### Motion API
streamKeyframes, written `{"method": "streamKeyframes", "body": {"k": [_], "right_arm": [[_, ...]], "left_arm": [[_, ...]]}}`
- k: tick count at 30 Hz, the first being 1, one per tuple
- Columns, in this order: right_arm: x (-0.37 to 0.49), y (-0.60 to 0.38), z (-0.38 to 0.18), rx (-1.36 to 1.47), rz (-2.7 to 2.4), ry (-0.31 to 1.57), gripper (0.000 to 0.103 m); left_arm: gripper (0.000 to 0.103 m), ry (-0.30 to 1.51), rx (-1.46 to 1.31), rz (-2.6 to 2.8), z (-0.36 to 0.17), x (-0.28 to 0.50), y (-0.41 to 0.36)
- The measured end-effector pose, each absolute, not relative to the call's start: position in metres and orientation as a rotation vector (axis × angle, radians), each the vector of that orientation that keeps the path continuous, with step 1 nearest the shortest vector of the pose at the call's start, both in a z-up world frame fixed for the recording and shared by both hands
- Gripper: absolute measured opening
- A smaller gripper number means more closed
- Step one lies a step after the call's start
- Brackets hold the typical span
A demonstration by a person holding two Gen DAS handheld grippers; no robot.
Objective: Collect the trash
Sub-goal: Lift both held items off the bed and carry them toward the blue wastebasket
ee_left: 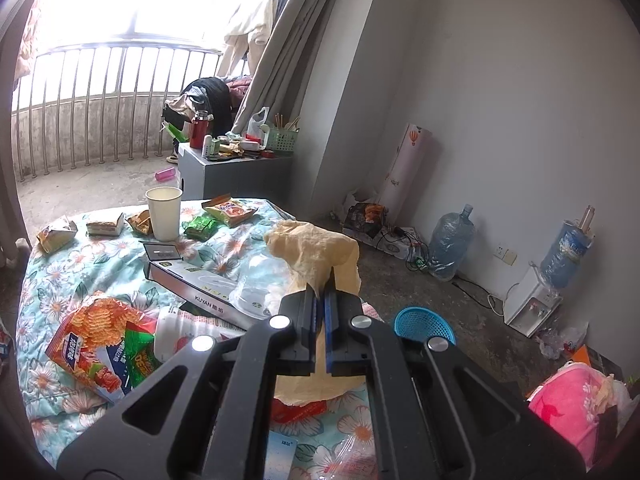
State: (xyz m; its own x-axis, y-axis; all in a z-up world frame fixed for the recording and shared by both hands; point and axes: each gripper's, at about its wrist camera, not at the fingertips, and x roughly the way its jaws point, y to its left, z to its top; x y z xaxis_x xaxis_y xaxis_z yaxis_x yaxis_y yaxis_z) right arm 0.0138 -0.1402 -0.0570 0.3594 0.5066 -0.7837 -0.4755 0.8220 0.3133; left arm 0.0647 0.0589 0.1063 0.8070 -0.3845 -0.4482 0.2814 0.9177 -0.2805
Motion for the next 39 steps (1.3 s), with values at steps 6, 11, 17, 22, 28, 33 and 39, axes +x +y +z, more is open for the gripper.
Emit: {"method": "streamKeyframes", "body": {"k": [6, 11, 17, 22, 28, 33, 39], "right_arm": [[0.005, -0.113, -0.068, -0.126, 0.549, 0.992, 0.054], [0.006, -0.120, -0.064, -0.108, 0.512, 1.016, 0.015], [0.000, -0.142, -0.058, 0.028, 0.580, 1.034, 0.006], [-0.011, -0.158, -0.050, 0.065, 0.717, 1.081, 0.006], [-0.012, -0.153, -0.050, 0.026, 0.763, 1.109, 0.029], [-0.016, -0.131, -0.062, -0.062, 0.773, 1.129, 0.031], [-0.028, -0.120, -0.068, -0.228, 0.792, 1.158, 0.023]], "left_arm": [[0.001, 0.527, -0.222, -0.342, 0.100, 0.066, 0.070], [0.001, 0.532, -0.238, -0.334, 0.098, 0.067, 0.075], [0.001, 0.528, -0.238, -0.334, 0.097, 0.068, 0.077], [0.001, 0.525, -0.237, -0.341, 0.096, 0.067, 0.077], [0.001, 0.521, -0.234, -0.355, 0.098, 0.064, 0.072], [0.001, 0.518, -0.231, -0.354, 0.099, 0.063, 0.072], [0.001, 0.517, -0.230, -0.355, 0.099, 0.063, 0.073]]}}
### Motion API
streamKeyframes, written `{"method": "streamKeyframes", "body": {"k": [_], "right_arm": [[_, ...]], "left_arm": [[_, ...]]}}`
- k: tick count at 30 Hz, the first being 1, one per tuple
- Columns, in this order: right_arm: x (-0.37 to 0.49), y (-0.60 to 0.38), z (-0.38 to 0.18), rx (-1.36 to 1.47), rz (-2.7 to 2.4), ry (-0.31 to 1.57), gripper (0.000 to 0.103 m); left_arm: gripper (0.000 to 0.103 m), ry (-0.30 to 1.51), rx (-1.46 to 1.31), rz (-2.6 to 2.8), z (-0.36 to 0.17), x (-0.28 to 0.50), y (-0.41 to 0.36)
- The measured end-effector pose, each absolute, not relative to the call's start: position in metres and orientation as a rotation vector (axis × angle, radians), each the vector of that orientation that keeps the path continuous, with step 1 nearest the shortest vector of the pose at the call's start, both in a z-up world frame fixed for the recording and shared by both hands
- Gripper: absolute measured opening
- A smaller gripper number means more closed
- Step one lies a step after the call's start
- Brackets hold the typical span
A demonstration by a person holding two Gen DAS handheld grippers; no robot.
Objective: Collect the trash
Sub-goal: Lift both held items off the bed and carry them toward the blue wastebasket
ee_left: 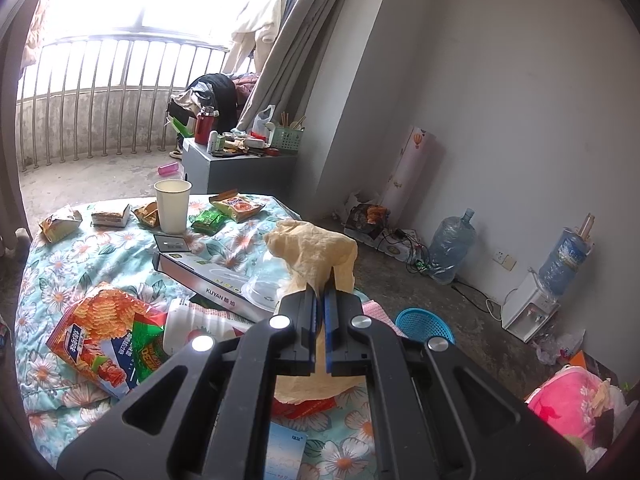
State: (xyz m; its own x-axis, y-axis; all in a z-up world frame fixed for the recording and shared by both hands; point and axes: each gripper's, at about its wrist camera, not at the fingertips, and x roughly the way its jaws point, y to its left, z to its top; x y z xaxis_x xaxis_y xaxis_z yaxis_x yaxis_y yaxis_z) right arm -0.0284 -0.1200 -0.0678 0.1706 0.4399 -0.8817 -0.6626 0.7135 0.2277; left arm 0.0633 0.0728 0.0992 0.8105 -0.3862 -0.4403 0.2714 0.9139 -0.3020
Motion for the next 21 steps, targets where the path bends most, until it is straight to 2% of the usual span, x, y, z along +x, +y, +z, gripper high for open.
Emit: {"method": "streamKeyframes", "body": {"k": [4, 13, 21], "right_arm": [[-0.027, -0.119, -0.076, -0.248, 0.762, 1.174, 0.008], [-0.018, -0.144, -0.047, -0.059, 0.721, 1.043, 0.004], [-0.002, -0.219, -0.007, 0.216, 0.653, 0.890, 0.004]], "left_arm": [[0.001, 0.521, -0.234, -0.359, 0.099, 0.063, 0.072], [0.001, 0.526, -0.228, -0.353, 0.099, 0.063, 0.069], [0.001, 0.523, -0.206, -0.369, 0.105, 0.071, 0.055]]}}
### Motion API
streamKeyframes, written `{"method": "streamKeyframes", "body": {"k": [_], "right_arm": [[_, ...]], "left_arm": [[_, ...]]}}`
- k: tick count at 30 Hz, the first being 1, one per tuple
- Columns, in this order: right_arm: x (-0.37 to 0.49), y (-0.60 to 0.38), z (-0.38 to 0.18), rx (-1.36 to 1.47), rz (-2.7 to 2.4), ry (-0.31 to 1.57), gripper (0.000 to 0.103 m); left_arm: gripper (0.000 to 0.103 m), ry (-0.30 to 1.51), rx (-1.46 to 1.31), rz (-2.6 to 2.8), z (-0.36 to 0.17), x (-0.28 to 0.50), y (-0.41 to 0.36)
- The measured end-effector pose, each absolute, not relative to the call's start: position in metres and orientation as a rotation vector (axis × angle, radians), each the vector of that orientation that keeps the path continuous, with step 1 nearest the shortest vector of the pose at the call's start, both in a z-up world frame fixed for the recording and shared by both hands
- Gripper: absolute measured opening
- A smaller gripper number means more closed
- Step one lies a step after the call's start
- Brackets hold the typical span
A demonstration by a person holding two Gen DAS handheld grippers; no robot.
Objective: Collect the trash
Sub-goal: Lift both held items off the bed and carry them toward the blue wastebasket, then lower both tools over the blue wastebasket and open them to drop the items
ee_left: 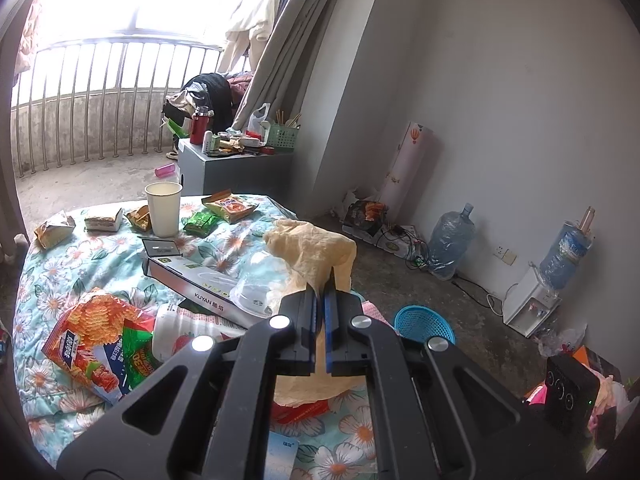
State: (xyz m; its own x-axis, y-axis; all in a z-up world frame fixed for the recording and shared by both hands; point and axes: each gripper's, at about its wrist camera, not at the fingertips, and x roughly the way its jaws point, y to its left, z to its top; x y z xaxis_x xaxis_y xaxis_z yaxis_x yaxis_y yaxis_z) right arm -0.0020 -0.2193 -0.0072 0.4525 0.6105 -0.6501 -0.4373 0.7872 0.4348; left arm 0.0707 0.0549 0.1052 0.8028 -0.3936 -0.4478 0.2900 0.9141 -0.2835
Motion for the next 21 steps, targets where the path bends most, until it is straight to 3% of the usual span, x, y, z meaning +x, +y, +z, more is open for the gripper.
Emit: {"method": "streamKeyframes", "body": {"k": [10, 16, 21], "right_arm": [[0.027, -0.358, 0.012, 0.508, 0.263, 0.741, 0.004], [0.036, -0.468, 0.007, 0.722, -0.102, 0.661, 0.004], [0.050, -0.543, -0.032, 0.875, -0.270, 0.647, 0.004]], "left_arm": [[0.001, 0.562, -0.123, -0.556, 0.122, 0.123, -0.039], [0.001, 0.680, -0.004, -0.734, 0.113, 0.192, -0.172], [0.001, 0.817, 0.132, -0.823, 0.067, 0.240, -0.294]]}}
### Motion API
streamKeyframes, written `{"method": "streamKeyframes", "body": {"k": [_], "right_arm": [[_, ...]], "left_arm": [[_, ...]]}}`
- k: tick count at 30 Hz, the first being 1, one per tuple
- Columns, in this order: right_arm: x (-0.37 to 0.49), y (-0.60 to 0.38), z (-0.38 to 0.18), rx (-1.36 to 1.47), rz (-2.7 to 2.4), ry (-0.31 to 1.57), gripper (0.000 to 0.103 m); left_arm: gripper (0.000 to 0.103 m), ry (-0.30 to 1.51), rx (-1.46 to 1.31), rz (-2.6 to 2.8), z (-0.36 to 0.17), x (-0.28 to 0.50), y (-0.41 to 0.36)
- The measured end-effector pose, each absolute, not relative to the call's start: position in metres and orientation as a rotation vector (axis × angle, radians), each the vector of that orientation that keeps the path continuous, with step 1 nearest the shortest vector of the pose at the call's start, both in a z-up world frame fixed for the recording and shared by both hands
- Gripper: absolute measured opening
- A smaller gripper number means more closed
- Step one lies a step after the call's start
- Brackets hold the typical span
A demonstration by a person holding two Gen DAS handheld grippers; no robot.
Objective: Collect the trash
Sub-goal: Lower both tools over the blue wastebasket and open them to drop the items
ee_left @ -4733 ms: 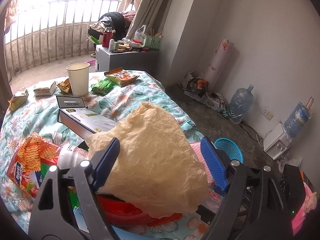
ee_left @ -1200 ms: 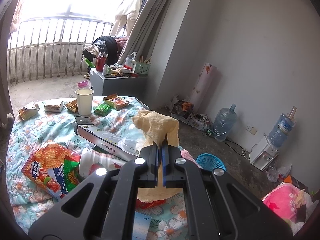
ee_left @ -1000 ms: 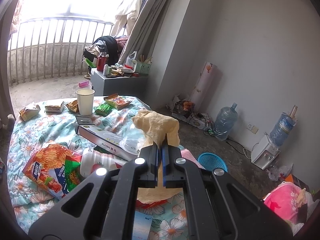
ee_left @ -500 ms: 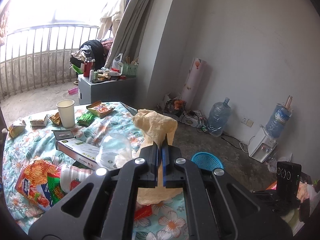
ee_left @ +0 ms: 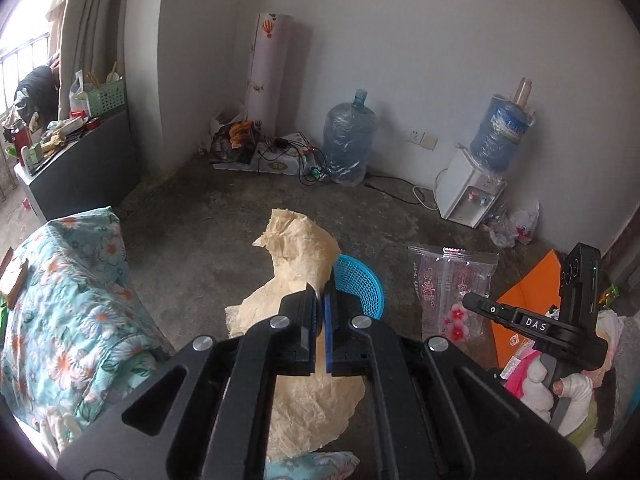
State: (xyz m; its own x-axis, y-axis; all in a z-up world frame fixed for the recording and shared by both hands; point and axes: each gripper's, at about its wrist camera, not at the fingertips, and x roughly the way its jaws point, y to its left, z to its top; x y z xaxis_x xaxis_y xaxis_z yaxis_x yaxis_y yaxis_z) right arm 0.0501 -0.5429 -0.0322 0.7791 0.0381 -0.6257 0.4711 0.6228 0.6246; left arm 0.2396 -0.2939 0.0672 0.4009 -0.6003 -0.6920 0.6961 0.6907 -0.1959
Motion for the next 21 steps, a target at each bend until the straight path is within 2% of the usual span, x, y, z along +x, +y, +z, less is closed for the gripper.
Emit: {"method": "streamKeyframes", "body": {"k": [5, 10, 13, 15, 16, 17, 18, 21], "right_arm": [[0.072, -0.588, -0.098, 1.016, -0.365, 0.711, 0.004], [0.106, -0.622, -0.163, 1.147, -0.414, 0.775, 0.004], [0.122, -0.644, -0.197, 1.239, -0.429, 0.782, 0.004], [0.133, -0.652, -0.215, 1.277, -0.445, 0.788, 0.005], [0.138, -0.656, -0.223, 1.290, -0.453, 0.796, 0.006], [0.144, -0.660, -0.232, 1.301, -0.460, 0.804, 0.009], [0.149, -0.662, -0.240, 1.316, -0.465, 0.807, 0.011], [0.161, -0.665, -0.257, 1.326, -0.477, 0.837, 0.017]], "left_arm": [[0.001, 0.953, 0.269, -0.881, -0.008, 0.274, -0.389], [0.001, 1.093, 0.336, -0.893, -0.077, 0.301, -0.450], [0.005, 1.129, 0.356, -0.879, -0.106, 0.310, -0.479], [0.011, 1.133, 0.363, -0.874, -0.121, 0.315, -0.496], [0.021, 1.132, 0.369, -0.868, -0.127, 0.317, -0.502], [0.037, 1.130, 0.374, -0.864, -0.132, 0.318, -0.508], [0.042, 1.121, 0.377, -0.857, -0.137, 0.321, -0.514], [0.048, 1.092, 0.367, -0.865, -0.142, 0.322, -0.520]]}}
